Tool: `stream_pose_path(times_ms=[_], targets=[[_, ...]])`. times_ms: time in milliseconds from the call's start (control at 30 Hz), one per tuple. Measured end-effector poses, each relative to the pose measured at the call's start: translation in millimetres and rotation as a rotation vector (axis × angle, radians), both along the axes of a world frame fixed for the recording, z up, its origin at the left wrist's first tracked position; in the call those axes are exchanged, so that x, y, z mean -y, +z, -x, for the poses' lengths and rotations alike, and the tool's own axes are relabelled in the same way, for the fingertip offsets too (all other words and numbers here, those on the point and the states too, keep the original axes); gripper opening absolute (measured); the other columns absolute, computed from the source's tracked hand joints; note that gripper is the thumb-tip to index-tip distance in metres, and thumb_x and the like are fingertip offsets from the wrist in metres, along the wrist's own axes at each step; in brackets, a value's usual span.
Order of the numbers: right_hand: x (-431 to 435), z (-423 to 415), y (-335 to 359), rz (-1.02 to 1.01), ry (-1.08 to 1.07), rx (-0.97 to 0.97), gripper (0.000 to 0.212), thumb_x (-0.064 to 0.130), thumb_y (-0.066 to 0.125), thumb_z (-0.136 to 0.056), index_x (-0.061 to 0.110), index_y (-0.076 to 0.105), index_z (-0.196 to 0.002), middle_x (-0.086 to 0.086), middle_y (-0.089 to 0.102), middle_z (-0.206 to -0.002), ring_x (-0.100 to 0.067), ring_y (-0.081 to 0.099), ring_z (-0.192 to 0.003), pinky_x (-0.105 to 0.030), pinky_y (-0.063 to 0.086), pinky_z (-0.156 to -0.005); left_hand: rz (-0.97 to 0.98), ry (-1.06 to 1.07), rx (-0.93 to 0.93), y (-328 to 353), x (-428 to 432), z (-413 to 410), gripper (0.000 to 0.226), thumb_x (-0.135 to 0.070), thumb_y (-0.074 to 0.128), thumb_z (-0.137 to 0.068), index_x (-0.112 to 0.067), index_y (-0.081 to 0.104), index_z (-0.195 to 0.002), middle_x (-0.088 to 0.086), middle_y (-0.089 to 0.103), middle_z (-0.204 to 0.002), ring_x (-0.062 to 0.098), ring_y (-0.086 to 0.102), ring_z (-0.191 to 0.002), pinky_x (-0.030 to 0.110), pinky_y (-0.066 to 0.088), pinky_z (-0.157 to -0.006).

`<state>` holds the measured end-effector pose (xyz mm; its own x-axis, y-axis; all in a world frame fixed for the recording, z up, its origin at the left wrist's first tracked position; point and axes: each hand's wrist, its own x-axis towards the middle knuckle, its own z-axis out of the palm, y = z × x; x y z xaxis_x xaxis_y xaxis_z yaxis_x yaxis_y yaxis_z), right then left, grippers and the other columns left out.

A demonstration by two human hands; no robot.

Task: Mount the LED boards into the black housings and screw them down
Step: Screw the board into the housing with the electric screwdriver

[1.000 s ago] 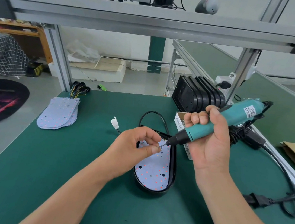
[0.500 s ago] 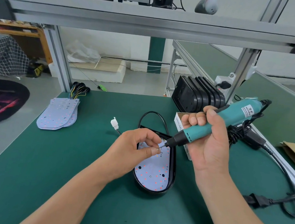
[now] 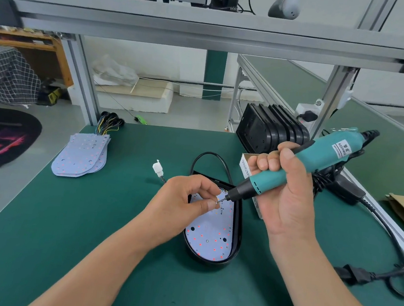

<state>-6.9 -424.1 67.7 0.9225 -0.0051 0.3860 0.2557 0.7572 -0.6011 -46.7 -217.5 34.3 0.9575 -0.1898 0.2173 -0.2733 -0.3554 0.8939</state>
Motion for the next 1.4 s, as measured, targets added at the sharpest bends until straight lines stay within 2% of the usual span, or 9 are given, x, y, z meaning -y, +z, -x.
stream_pose_path(times_ms=[267,600,733,867,933,1000,1100,1233,1400], targets=[[-3,-5,-7,-0.035,-0.043,-0.084,0.005,0.016,0.062,-0.102,0.017,0.059,-0.098,0.003,0.052,-0.072,-0.015,0.054,-0.068,-0.034,0.054,-0.086,-0.007,0.034,0.001,-1,3,2,0.027,-0.020,0.075,-0.096,-0.045,0.071,-0.103,-0.014,0.077,-0.096,0.011,0.070,-0.098,0.022,0.057,-0.079],[1,-11,-14,-0.077,-0.036,-0.146,0.016,0.019,0.072,-0.096,0.014,0.057,-0.101,0.001,0.050,-0.073,-0.017,0.053,-0.068,-0.036,0.055,-0.087,-0.006,0.001,-0.040,4,3,7,0.029,-0.020,0.062,-0.097,-0.043,0.071,-0.111,-0.023,0.078,-0.108,0.020,0.072,-0.101,0.037,0.062,-0.077],[1,-11,-14,-0.094,-0.037,-0.146,0.016,0.019,0.073,-0.095,0.014,0.058,-0.099,0.000,0.050,-0.072,-0.017,0.053,-0.067,-0.036,0.055,-0.085,0.038,0.079,-0.010,1,-2,3,0.040,-0.008,0.058,-0.098,-0.040,0.068,-0.120,-0.026,0.075,-0.118,-0.002,0.064,-0.116,0.026,0.051,-0.086],[3,-11,-13,-0.095,-0.049,-0.140,0.012,0.017,0.071,-0.096,0.014,0.059,-0.097,0.001,0.051,-0.072,-0.017,0.053,-0.067,-0.036,0.055,-0.086,-0.048,0.419,-0.009,-4,-7,-8,0.030,-0.027,0.061,-0.095,-0.038,0.061,-0.122,-0.022,0.068,-0.108,-0.003,0.060,-0.092,0.023,0.045,-0.078],[3,-11,-12,-0.090,-0.062,-0.135,0.010,0.017,0.069,-0.097,0.014,0.059,-0.098,0.000,0.051,-0.072,-0.017,0.053,-0.068,-0.036,0.055,-0.086,-0.115,0.422,-0.143,-6,-10,-10,0.035,-0.044,0.061,-0.089,-0.038,0.056,-0.123,-0.018,0.065,-0.098,-0.006,0.060,-0.083,0.024,0.045,-0.071],[4,-11,-12,-0.079,-0.075,-0.127,0.009,0.016,0.068,-0.099,0.014,0.059,-0.098,0.000,0.051,-0.072,-0.017,0.054,-0.068,-0.037,0.055,-0.087,-0.102,0.313,-0.313,-7,-8,-9,0.036,-0.052,0.059,-0.082,-0.038,0.057,-0.115,-0.014,0.070,-0.089,-0.001,0.062,-0.067,0.028,0.051,-0.063],[2,-10,-11,-0.058,-0.094,-0.119,0.009,0.015,0.065,-0.101,0.015,0.057,-0.096,0.000,0.050,-0.071,-0.017,0.054,-0.067,-0.036,0.055,-0.087,-0.053,0.195,-0.433,-8,-2,-7,0.035,-0.038,0.060,-0.076,-0.029,0.063,-0.109,-0.001,0.076,-0.087,0.017,0.071,-0.070,0.033,0.057,-0.053],[-2,-10,-11,-0.032,-0.104,-0.115,0.011,0.012,0.060,-0.104,0.015,0.057,-0.094,-0.001,0.048,-0.073,-0.018,0.052,-0.068,-0.034,0.054,-0.086,0.012,0.150,-0.486,-9,0,-7,0.040,-0.027,0.061,-0.074,-0.020,0.062,-0.113,0.009,0.079,-0.099,0.033,0.078,-0.088,0.045,0.063,-0.063],[-10,-15,-12,0.019,-0.121,-0.115,0.017,0.011,0.059,-0.104,0.018,0.058,-0.089,-0.002,0.046,-0.073,-0.019,0.049,-0.070,-0.038,0.052,-0.093,0.055,0.134,-0.520,-12,3,-7,0.043,-0.027,0.061,-0.073,-0.024,0.057,-0.116,0.011,0.078,-0.106,0.034,0.078,-0.093,0.051,0.064,-0.069]])
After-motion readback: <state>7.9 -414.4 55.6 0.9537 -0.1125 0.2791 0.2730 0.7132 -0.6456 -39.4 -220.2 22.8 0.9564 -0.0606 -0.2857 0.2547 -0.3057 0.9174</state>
